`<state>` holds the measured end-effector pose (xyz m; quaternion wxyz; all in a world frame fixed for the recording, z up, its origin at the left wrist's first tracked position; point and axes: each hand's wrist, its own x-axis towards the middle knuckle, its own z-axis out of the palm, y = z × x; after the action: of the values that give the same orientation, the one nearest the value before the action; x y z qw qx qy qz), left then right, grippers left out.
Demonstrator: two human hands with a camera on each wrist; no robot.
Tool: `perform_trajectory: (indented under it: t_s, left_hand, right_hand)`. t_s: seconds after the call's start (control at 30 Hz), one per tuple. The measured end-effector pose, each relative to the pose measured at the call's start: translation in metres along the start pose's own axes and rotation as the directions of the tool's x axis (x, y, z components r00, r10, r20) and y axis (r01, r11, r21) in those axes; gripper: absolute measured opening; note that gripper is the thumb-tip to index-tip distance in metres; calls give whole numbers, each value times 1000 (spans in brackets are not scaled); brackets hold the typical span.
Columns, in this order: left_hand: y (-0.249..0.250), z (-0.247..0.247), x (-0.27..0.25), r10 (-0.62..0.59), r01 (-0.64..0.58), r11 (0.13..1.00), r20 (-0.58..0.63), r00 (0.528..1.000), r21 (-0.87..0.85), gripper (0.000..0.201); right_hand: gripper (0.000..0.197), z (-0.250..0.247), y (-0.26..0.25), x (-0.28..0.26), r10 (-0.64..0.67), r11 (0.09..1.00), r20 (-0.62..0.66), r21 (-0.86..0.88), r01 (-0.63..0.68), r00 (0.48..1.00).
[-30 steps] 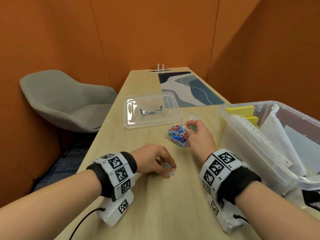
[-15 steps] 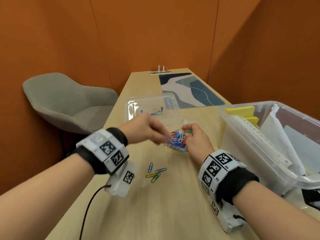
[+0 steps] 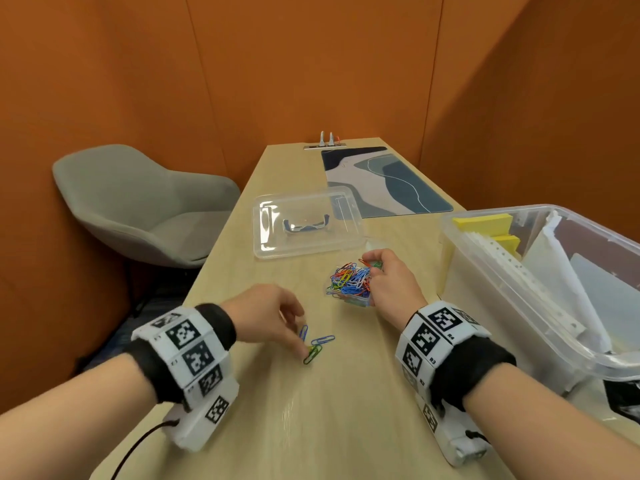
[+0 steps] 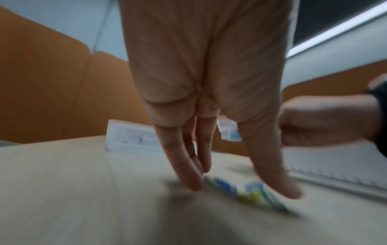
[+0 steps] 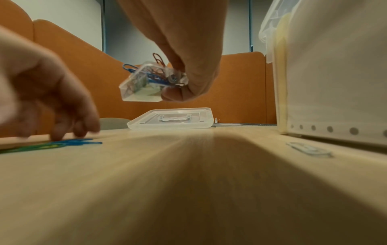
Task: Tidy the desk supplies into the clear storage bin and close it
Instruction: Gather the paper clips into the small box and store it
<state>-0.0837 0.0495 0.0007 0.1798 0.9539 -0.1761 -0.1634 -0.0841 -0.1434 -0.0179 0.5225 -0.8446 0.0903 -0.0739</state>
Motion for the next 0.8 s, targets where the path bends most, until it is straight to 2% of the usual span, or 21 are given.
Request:
perform_trajectory:
  t_s: [0.07,0.33,0.5,0.63,0.7,0.8]
  left_hand:
    - [0,12,-2,13,-13,999,13,1000,35,60]
    - [8,13,13,81,-82,995,-18,997,-49,25]
    - [10,16,15,81,-82,997,-61,995,-9,21]
    - [13,11,14,72,-73,997,-48,996,-14,18]
    - [16,-4,13,60,-74,988,-101,993,-139,15]
    - [32,-31,16,84,-188,926,-307,948,-328,17]
  right_hand:
    - [35,0,-1,0,-1,1000,-5,0,1,1000]
    - [35,-2,0,0,2,1000,-28,-22,-3,1000]
    - [34,-1,0,0,-2,999,-17,-37,1,1000]
    - [34,-1,0,-1,-4,999,-12,-44,3,1000]
    - [34,-2,0,-1,-9,999,-14,-47,9,1000]
    - [33,-1,-1,-1,-9,999,0,-48,9,1000]
